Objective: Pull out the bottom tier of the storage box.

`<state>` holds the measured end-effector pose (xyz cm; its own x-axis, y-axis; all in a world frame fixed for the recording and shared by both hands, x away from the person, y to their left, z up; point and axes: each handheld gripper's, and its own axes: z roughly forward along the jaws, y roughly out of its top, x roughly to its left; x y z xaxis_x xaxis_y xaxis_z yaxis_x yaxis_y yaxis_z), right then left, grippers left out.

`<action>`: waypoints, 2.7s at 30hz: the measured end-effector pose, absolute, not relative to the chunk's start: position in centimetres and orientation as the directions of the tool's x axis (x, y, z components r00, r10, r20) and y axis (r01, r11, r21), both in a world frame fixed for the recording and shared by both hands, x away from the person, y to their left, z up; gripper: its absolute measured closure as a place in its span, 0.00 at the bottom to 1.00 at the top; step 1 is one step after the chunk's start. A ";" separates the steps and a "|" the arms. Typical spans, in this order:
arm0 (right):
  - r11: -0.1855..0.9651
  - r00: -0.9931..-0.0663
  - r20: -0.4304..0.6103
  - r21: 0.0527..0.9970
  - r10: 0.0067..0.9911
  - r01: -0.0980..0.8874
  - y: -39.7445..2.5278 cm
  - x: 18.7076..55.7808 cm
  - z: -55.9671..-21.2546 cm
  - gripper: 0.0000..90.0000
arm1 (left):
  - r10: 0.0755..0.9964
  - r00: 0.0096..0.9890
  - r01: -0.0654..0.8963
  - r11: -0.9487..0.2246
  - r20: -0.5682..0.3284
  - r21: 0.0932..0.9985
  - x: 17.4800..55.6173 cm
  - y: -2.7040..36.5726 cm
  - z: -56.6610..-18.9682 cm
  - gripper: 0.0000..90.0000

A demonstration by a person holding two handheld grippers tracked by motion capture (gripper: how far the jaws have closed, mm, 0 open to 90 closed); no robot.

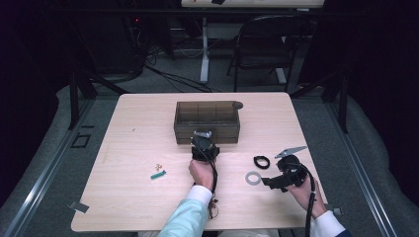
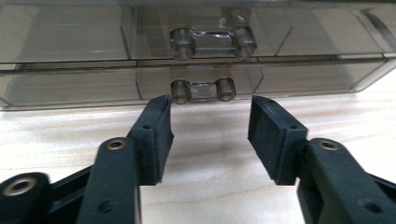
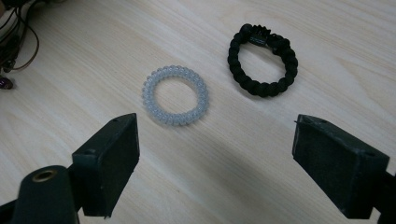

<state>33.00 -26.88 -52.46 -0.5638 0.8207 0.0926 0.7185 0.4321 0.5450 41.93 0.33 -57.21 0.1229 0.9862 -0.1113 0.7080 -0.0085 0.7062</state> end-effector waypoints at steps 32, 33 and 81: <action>0.423 -0.555 0.101 0.540 0.825 0.728 -26.8 33.0 -52.5 0.20 | 0.996 0.038 0.691 0.032 -0.080 0.722 42.4 -0.7 -57.7 0.61; 0.422 -0.555 0.104 0.539 0.825 0.729 -26.8 33.0 -52.5 0.20 | 0.996 0.034 0.688 0.034 -0.079 0.725 42.5 -0.7 -57.7 0.59; 0.409 -0.550 0.122 0.542 0.826 0.734 -27.1 33.0 -52.3 0.20 | 0.994 0.022 0.707 0.060 -0.107 0.705 42.0 -0.6 -57.8 0.61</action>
<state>32.98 -27.10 -52.34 -0.5501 0.8262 0.1217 0.7340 0.4089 0.5422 42.00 -0.61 -57.79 0.0224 0.9940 -0.1071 0.7071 0.0600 0.7046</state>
